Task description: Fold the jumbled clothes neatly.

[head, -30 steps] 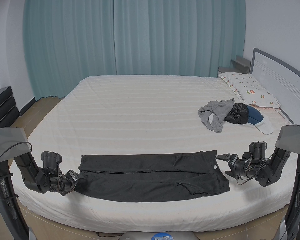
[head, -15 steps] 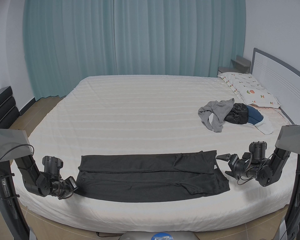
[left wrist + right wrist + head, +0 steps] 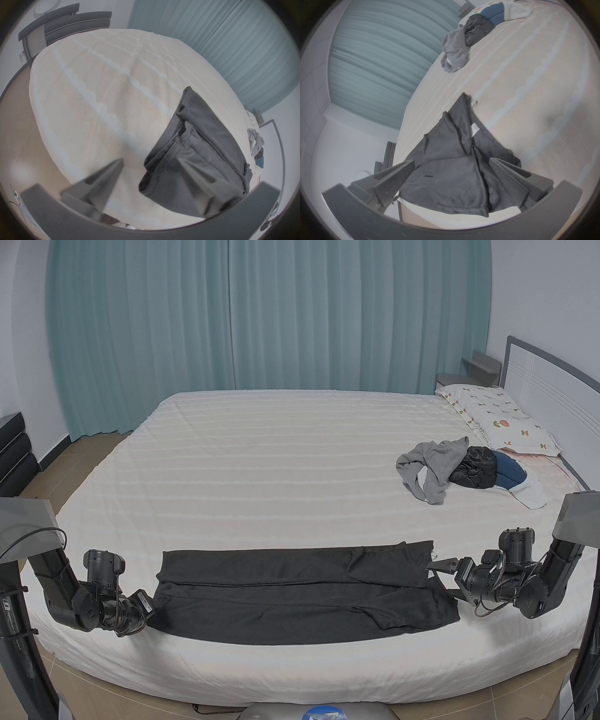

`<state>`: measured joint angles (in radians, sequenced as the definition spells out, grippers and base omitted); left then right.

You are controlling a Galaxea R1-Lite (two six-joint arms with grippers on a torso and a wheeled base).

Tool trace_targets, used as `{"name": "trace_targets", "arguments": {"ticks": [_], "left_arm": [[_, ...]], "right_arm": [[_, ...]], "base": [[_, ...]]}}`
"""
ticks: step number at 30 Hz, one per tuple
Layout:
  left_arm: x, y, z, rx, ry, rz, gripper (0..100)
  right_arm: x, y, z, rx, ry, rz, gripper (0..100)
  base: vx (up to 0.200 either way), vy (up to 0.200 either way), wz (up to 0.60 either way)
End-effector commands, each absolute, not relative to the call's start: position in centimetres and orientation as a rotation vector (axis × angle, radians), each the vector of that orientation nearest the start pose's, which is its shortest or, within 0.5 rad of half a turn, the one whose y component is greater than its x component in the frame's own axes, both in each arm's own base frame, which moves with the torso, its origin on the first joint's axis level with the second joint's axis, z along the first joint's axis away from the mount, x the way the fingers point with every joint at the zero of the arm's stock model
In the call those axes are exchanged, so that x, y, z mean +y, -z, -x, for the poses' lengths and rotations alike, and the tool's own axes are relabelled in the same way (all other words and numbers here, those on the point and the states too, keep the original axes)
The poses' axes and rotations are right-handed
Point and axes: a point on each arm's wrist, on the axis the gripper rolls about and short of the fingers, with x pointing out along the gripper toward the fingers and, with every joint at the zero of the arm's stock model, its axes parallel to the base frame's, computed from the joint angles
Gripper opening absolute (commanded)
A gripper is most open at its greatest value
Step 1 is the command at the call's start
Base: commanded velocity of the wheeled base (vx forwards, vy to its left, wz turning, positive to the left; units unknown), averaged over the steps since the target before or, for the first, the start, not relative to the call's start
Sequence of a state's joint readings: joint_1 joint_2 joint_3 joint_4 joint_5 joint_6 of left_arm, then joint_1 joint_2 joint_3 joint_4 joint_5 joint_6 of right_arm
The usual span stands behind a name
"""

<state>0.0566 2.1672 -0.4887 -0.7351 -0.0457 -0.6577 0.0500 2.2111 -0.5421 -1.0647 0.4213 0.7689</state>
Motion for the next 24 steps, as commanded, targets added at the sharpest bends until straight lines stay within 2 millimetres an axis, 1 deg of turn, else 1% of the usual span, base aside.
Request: {"name": "trace_targets", "arguments": {"ticks": [1, 5, 7, 13, 15, 16, 23, 24], "left_arm": [[1.7, 1.1, -29.1, 0.869, -0.327, 0.694, 100], [2.1, 0.5, -29.9, 0.827, -0.339, 0.758, 100], [2.5, 0.0, -30.2, 0.806, -0.329, 0.792, 100], [3.0, -0.2, -30.6, 0.792, -0.322, 0.809, 100], [2.9, -0.2, -30.6, 0.791, -0.32, 0.808, 100], [2.9, -0.2, -30.7, 0.787, -0.323, 0.818, 100], [3.0, 0.0, -30.9, 0.789, -0.323, 0.821, 100], [3.0, 0.0, -30.9, 0.79, -0.324, 0.82, 100]], "right_arm": [[2.6, 0.2, -31.6, 0.776, -0.236, -0.828, 100], [2.7, 0.6, -31.8, 0.788, -0.275, -0.803, 100], [2.6, 1.2, -32.1, 0.786, -0.298, -0.767, 100], [2.3, 2.9, -33.0, 0.785, -0.31, -0.713, 100], [2.2, 2.9, -33.1, 0.782, -0.31, -0.713, 100], [2.1, 2.9, -33.5, 0.77, -0.312, -0.712, 100], [2.2, 3.4, -33.4, 0.793, -0.347, -0.72, 100], [2.2, 3.7, -33.5, 0.797, -0.346, -0.72, 0]], "base": [[0.0, 0.0, 0.0], [0.0, 0.0, 0.0], [0.0, 0.0, 0.0], [0.0, 0.0, 0.0], [0.0, 0.0, 0.0], [0.0, 0.0, 0.0], [0.0, 0.0, 0.0], [0.0, 0.0, 0.0]]}}
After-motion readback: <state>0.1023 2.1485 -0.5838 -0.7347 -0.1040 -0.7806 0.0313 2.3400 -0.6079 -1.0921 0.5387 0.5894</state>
